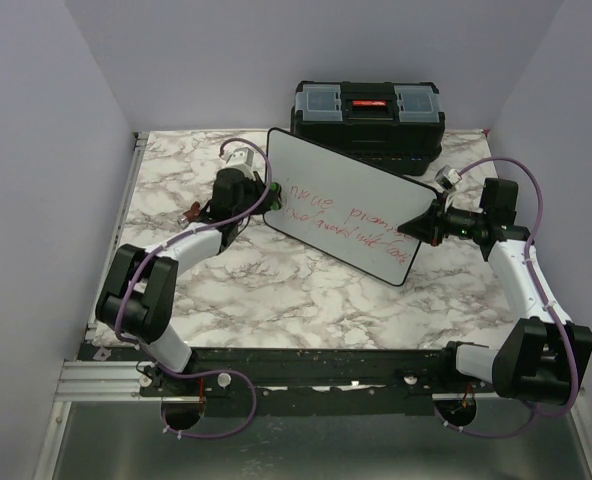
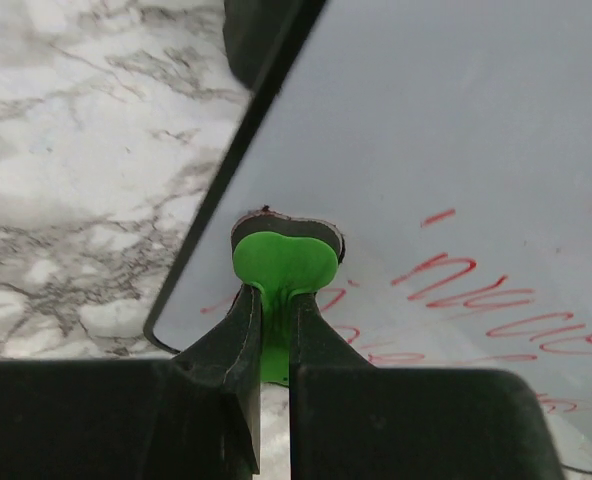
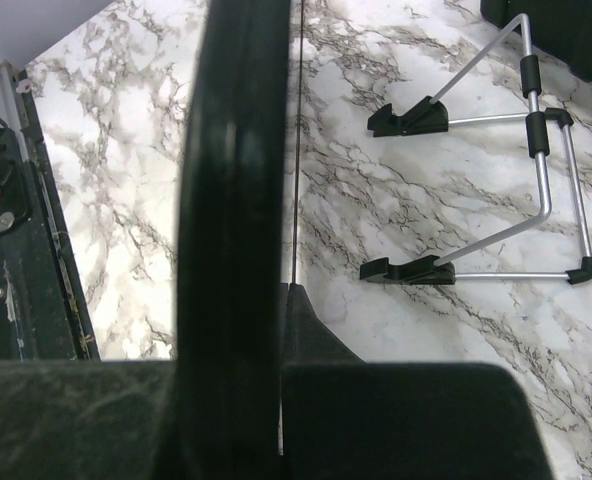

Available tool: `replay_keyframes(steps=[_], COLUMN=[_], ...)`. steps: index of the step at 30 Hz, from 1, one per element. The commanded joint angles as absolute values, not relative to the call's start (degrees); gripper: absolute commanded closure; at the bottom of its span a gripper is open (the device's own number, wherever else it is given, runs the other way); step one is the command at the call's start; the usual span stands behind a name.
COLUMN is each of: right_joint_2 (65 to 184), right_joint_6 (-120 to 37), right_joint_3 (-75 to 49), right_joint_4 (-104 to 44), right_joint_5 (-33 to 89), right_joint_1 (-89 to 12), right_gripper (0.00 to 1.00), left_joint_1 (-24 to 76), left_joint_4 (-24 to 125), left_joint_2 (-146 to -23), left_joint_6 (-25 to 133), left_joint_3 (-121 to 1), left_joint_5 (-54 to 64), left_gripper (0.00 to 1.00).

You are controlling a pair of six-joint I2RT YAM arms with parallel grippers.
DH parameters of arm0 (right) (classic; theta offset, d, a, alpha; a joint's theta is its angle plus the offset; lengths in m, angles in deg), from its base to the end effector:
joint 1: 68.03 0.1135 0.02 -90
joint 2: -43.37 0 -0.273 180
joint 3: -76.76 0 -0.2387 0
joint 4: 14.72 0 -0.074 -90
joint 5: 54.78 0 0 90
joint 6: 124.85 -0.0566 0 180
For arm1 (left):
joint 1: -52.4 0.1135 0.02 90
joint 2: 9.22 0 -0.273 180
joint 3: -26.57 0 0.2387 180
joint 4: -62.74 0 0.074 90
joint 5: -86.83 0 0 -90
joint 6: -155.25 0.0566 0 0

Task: Erase the whiteboard
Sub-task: Erase the whiteboard at the whiteboard stand.

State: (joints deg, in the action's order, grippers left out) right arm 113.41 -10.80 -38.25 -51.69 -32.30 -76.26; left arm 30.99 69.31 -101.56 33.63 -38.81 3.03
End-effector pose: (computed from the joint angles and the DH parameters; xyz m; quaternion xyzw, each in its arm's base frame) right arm 0.2407 0.0180 0.2851 -0.3283 0.7212 0.3937 0.4658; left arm 0.3385 -0.1393 0.2327 -0.0422 0.8194 -0.2942 0.4902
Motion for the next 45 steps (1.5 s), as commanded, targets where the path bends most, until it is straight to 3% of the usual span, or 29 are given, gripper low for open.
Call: replay_keyframes(steps=[1,23,35,45], right_joint_2=[111.88,112.28,111.92,112.06], right_joint_6=[-9.65,-9.63,-9.54,-9.54], right_joint_3=[-38.14,-38.12,-38.03,-38.06], right_joint_4=[-54.94,-55.03,-55.03,-55.03], right_joint_5=[-39.57,-39.71,-39.75,-39.57], right_joint_1=[-74.48,-74.48,-74.42,-74.49], right_gripper=[0.99,0.99,0.99,0.99], left_joint_1=[33.89,23.48,31.09,29.66], left_joint_4=[67.13,72.66,65.11,64.14], left_joint_2=[-100.31,-102.79,-100.8,-102.21], left_joint_6=[35.65,31.32,35.31,35.39], left_joint_3=[-44.15,-35.71,-45.64,-49.6], left_joint_5=[2.92,5.59,5.16,7.09], left_gripper=[1.0,1.0,1.0,1.0])
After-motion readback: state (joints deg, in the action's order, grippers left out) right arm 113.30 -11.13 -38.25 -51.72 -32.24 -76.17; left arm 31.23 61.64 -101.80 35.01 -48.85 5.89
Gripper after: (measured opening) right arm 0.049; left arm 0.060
